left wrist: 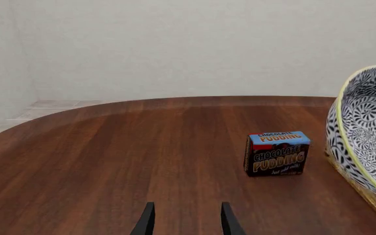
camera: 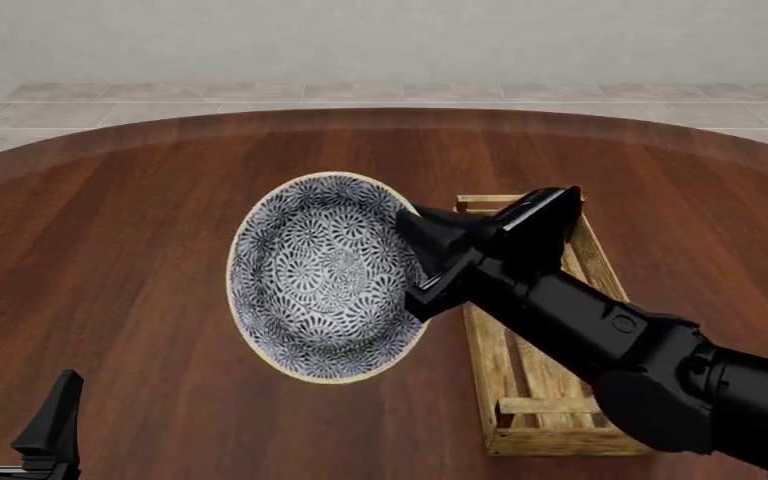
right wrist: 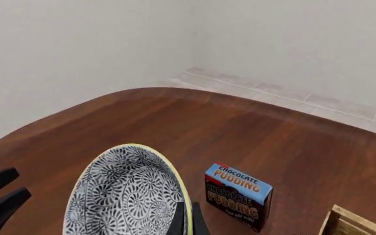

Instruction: Pick up the bowl on the left and put it in the tray.

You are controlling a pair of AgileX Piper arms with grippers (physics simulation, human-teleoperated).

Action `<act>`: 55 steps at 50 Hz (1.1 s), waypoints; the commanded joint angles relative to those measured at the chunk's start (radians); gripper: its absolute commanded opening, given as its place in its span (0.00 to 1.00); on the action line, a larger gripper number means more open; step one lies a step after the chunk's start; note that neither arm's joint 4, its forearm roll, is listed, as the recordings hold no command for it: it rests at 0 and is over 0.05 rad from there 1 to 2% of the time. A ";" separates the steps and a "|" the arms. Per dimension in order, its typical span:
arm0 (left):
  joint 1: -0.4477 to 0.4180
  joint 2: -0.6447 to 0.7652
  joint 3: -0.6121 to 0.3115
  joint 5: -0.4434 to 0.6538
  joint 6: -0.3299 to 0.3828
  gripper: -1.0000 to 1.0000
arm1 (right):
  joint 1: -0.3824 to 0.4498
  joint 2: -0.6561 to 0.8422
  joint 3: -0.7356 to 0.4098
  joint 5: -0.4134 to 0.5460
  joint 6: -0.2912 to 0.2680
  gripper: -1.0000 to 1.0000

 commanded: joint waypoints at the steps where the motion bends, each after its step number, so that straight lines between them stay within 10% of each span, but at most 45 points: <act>1: 0.000 0.000 0.000 0.000 0.000 1.00 | -0.030 -0.002 -0.001 -0.014 0.007 0.00; 55: 0.000 0.000 0.000 0.000 0.000 1.00 | -0.085 -0.086 0.092 -0.057 0.363 0.00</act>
